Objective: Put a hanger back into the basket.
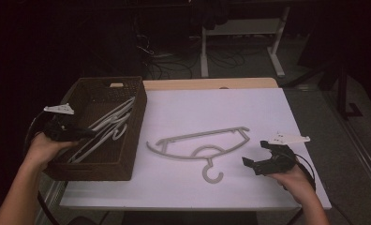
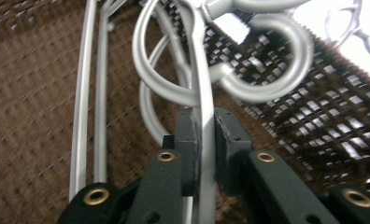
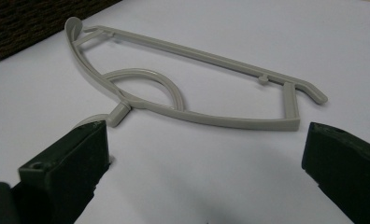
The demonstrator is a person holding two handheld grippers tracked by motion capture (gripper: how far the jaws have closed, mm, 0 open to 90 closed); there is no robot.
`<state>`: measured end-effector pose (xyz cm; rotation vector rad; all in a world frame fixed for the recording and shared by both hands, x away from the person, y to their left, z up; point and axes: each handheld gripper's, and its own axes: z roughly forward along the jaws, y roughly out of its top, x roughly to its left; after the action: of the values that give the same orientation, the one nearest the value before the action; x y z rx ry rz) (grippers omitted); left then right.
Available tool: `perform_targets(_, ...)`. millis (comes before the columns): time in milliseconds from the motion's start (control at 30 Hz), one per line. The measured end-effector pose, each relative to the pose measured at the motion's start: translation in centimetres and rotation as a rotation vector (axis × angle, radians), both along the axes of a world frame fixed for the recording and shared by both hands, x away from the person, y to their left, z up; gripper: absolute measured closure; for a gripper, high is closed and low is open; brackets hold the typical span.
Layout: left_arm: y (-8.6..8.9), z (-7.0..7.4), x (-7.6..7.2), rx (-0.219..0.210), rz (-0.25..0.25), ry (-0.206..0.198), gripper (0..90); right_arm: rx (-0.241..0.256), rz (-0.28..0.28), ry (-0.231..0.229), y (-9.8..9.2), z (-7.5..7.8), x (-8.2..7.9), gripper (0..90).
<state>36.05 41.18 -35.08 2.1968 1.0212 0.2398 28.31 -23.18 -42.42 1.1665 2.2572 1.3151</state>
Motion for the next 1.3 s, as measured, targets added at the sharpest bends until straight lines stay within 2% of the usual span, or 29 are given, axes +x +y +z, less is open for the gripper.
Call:
perform_targets(33,0.3,0.1,-0.1,-0.027,0.004,-0.006,67.7,-0.001,0.0,0.0,0.0,0.0,0.0,0.5)
perform_targets(267,0.2,1.4,-0.4,-0.057,0.023,-0.07,50.9,-0.001,0.002,0.0,0.2,0.1,0.0,0.5)
perform_targets(433,-1.5,2.5,-0.8,-0.094,-0.009,-0.119,37.4,0.001,0.0,0.0,0.1,0.1,0.0,0.5)
perform_targets(633,-4.1,3.7,-0.7,-0.157,-0.052,-0.151,29.0,-0.001,0.002,-0.005,0.0,0.1,-0.1,0.5)
perform_targets(700,-5.3,4.1,-0.7,-0.166,-0.069,-0.163,26.3,0.001,0.0,-0.005,-0.1,0.2,-0.1,0.5)
perform_targets(867,-8.7,5.0,-0.5,-0.205,-0.129,-0.184,25.8,0.005,0.0,-0.008,-0.1,0.3,-0.1,0.5)
perform_targets(967,-10.9,5.3,-0.6,-0.22,-0.17,-0.205,30.3,0.002,-0.001,-0.003,-0.1,0.2,-0.1,0.5)
perform_targets(1200,-16.6,5.7,-0.5,-0.255,-0.249,-0.211,39.6,-0.002,0.009,-0.003,0.1,0.1,-0.2,0.5)
perform_targets(1300,-18.9,5.6,-0.6,-0.244,-0.275,-0.209,46.3,-0.001,0.01,-0.004,0.1,0.1,-0.2,0.5)
